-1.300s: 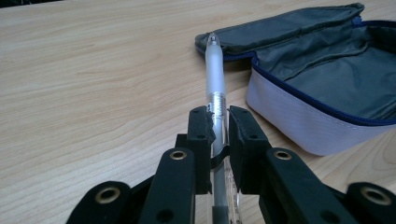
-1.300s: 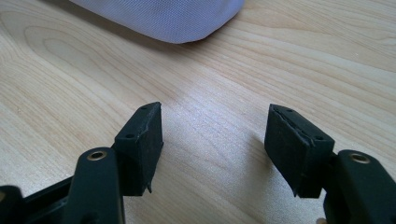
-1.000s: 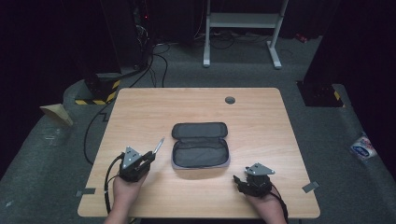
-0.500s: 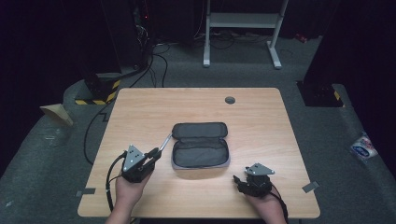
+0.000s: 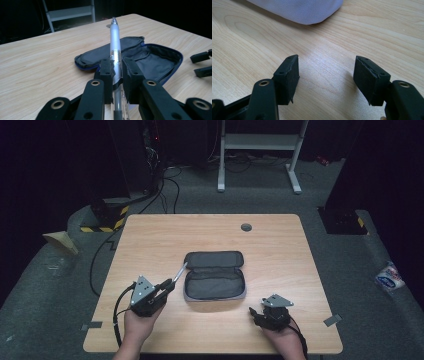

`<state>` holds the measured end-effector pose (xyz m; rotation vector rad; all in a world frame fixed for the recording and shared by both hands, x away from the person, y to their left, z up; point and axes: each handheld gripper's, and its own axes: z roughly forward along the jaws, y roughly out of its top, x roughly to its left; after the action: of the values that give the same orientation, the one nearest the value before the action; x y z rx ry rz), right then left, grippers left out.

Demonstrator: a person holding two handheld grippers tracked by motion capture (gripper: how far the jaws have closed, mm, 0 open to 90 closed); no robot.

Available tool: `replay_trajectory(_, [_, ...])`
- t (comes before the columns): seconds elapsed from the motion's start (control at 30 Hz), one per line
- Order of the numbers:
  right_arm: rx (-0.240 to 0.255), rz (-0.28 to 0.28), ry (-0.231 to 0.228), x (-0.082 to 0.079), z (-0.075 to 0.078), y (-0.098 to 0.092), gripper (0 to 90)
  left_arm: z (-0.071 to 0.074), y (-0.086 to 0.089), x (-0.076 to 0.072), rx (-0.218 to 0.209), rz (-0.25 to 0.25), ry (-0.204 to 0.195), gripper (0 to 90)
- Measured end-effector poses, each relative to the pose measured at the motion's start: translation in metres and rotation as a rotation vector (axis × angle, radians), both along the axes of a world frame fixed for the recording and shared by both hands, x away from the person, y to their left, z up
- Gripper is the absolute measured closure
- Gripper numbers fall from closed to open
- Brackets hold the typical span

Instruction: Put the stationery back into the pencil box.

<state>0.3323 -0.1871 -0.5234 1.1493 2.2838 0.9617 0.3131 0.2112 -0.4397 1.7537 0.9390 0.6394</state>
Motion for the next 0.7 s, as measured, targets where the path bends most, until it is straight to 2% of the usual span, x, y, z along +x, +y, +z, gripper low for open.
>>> replay_trajectory(0.1, [0.002,0.003,0.002,0.000,0.000,0.000,37.0,0.000,-0.005,0.001,-0.005,-0.030,0.008,79.1])
replay_trajectory(0.2, [0.007,0.001,0.007,0.000,0.000,0.000,37.0,-0.002,-0.012,0.001,0.024,-0.052,0.014,79.1])
replay_trajectory(0.3, [0.007,0.012,0.006,0.001,0.000,0.000,37.0,-0.002,-0.018,0.000,0.034,-0.064,0.017,79.1])
replay_trajectory(0.37, [0.009,0.017,0.009,0.001,0.000,-0.001,37.0,-0.001,-0.020,0.001,0.007,-0.074,0.028,79.1])
replay_trajectory(0.43, [0.007,0.018,0.007,0.001,0.000,0.000,37.0,0.001,-0.023,0.002,0.008,-0.072,0.029,79.1])
replay_trajectory(0.53, [0.006,0.019,0.006,0.001,0.000,0.000,37.0,0.004,-0.029,0.005,0.026,-0.081,0.027,79.1])
replay_trajectory(0.7, [0.009,0.023,0.009,0.001,0.000,-0.001,37.0,0.005,-0.038,0.015,0.030,-0.102,0.033,79.1])
